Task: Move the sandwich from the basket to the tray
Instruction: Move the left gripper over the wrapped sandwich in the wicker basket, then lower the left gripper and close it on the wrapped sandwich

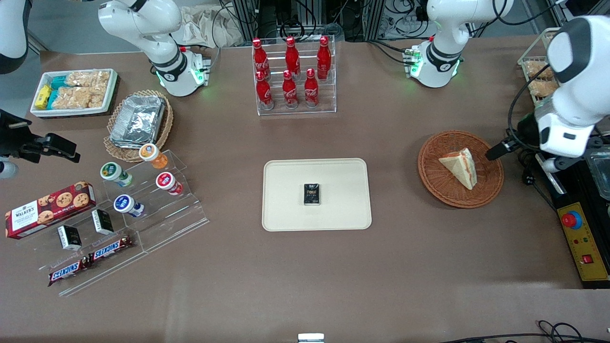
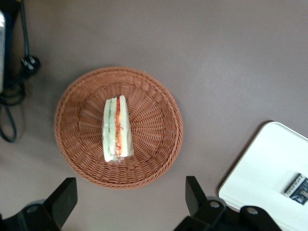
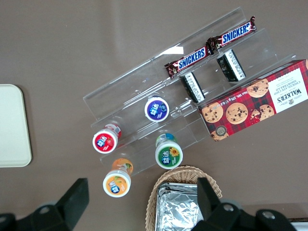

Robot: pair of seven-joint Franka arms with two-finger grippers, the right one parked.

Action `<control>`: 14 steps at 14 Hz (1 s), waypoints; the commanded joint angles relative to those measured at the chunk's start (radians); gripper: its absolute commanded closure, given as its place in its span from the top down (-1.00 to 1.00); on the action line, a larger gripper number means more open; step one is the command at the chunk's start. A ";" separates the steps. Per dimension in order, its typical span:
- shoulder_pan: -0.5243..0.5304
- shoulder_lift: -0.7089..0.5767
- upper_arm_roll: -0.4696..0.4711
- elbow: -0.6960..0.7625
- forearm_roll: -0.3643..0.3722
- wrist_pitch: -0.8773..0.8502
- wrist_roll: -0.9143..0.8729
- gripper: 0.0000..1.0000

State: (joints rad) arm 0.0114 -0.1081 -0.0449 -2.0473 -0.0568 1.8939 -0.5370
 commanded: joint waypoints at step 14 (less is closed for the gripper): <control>0.031 0.106 -0.040 -0.467 0.123 0.605 -0.121 1.00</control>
State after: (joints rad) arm 0.0315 -0.0041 -0.0810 -2.4795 0.0270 2.4609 -0.6347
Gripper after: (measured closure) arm 0.000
